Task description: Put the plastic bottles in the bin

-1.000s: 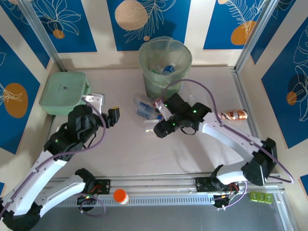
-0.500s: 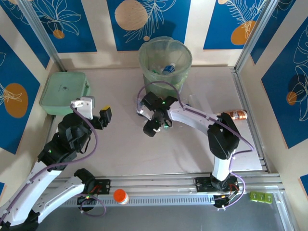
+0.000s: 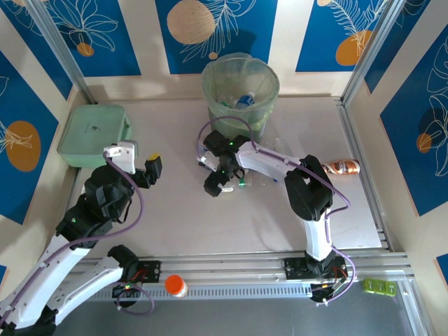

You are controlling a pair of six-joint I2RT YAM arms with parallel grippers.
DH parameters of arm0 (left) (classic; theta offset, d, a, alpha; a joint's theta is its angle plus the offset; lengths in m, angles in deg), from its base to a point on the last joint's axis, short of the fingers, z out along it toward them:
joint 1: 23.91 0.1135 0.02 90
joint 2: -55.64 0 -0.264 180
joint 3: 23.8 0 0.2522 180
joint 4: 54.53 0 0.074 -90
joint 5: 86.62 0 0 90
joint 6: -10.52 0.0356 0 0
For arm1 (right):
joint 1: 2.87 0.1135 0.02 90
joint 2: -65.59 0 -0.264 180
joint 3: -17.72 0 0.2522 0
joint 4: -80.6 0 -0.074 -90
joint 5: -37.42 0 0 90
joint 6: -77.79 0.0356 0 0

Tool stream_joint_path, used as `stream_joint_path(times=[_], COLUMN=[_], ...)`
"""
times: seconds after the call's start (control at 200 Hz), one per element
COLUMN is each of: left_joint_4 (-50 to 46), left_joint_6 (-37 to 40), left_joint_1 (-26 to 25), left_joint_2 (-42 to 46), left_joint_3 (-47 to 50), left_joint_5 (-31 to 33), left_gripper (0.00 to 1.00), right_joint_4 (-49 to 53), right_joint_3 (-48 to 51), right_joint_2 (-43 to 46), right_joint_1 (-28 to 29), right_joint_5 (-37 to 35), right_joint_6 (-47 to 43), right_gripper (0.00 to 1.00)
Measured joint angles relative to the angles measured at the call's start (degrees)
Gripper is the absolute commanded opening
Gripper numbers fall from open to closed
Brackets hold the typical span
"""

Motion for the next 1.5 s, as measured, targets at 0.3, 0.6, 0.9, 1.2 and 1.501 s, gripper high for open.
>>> stream_joint_path(times=[0.3,0.6,0.9,1.2,1.501], left_joint_4=[0.2,0.5,1.0,1.0,1.1], left_joint_6=[0.0,0.0,0.0,0.0,0.7], left_joint_1=[0.0,0.0,0.0,0.0,0.0], left_joint_2=[-0.1,-0.8,-1.2,-2.1,-3.8], left_joint_3=[0.0,0.0,0.0,0.0,0.1], left_joint_5=[0.0,0.0,0.0,0.0,0.0], left_gripper=[0.79,0.8,0.79,0.8,0.8], right_joint_4=[-0.7,-1.6,-7.0,-9.0,-9.0], right_joint_3=[4.7,9.4,16.2,16.3,16.3], right_joint_2=[0.3,5.4,8.3,8.2,7.9], right_joint_1=[-0.7,0.7,9.4,8.8,7.3], right_joint_5=[4.7,5.2,-9.1,-11.0,-9.1], right_joint_6=[2.8,5.0,2.0,1.5,3.1], right_gripper=[0.99,0.98,0.74,0.61,0.74])
